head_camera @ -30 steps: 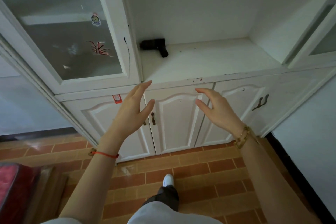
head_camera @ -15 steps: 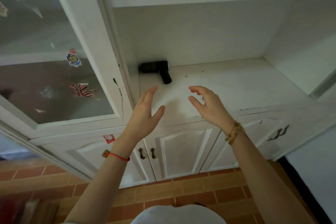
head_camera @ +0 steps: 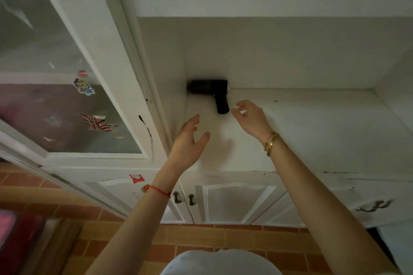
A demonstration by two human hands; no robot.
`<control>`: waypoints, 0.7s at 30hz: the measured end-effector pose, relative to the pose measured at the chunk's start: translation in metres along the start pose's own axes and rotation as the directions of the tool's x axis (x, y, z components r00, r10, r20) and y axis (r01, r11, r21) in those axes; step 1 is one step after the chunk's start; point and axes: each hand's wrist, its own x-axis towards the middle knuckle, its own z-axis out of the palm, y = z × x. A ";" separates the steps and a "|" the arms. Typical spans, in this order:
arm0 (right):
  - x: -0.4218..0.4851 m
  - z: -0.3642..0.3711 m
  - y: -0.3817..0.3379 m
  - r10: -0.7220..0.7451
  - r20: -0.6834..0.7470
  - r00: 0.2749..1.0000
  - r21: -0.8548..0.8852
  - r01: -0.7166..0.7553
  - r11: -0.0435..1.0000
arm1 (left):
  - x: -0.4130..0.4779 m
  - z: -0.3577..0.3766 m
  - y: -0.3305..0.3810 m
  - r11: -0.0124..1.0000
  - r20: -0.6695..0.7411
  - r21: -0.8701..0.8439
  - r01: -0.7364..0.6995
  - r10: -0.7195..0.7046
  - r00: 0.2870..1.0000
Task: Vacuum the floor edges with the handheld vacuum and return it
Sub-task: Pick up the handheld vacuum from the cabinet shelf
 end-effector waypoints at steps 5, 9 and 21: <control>0.064 0.018 -0.005 0.069 0.035 0.997 -0.033 -0.068 0.997 | 0.021 0.013 0.000 0.979 -0.063 -0.151 0.136 -0.147 0.987; 0.099 0.040 -0.003 0.116 0.096 0.989 -0.110 -0.105 0.988 | 0.032 0.019 -0.002 0.964 -0.072 -0.190 0.187 -0.204 0.976; 0.127 0.068 0.005 0.213 0.062 0.975 -0.087 -0.208 0.974 | 0.056 0.024 -0.014 0.934 -0.075 -0.245 0.262 -0.288 0.955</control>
